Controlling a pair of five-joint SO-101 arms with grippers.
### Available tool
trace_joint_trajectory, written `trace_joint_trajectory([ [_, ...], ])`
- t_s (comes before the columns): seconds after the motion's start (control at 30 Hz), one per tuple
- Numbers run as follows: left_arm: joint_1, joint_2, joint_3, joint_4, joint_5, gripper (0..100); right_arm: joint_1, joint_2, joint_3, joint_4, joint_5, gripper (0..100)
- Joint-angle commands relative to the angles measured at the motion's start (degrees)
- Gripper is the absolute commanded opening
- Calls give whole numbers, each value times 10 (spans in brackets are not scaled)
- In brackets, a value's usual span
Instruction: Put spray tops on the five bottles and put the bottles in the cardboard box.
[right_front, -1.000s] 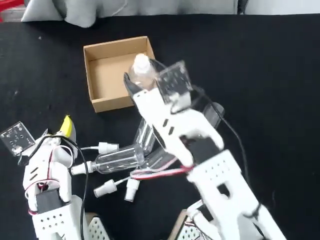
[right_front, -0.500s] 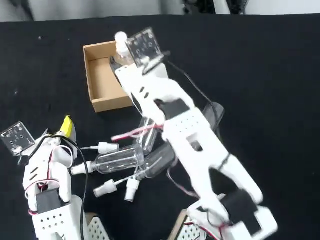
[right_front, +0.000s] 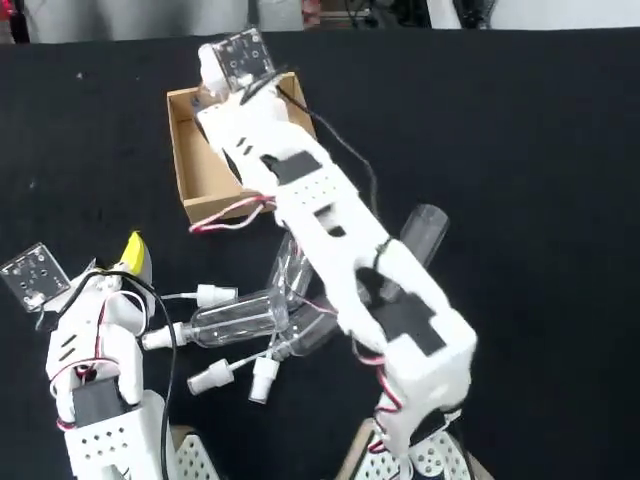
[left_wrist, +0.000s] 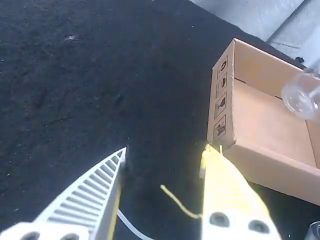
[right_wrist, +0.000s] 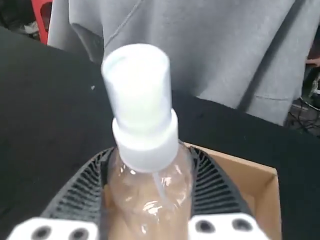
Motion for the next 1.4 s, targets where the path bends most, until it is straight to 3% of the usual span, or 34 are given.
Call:
trace_joint_trajectory([
  [0.0,-3,-6,-7,-8,4,219,-9,33,-105,-18,-5,65],
  [0.7,-1,-6,-7,-8,4,216,-28,332,-440,-14,-4,63],
  [1.37,0,-5,-7,-5,4,216,-47,487,-568,-13,-5,65],
])
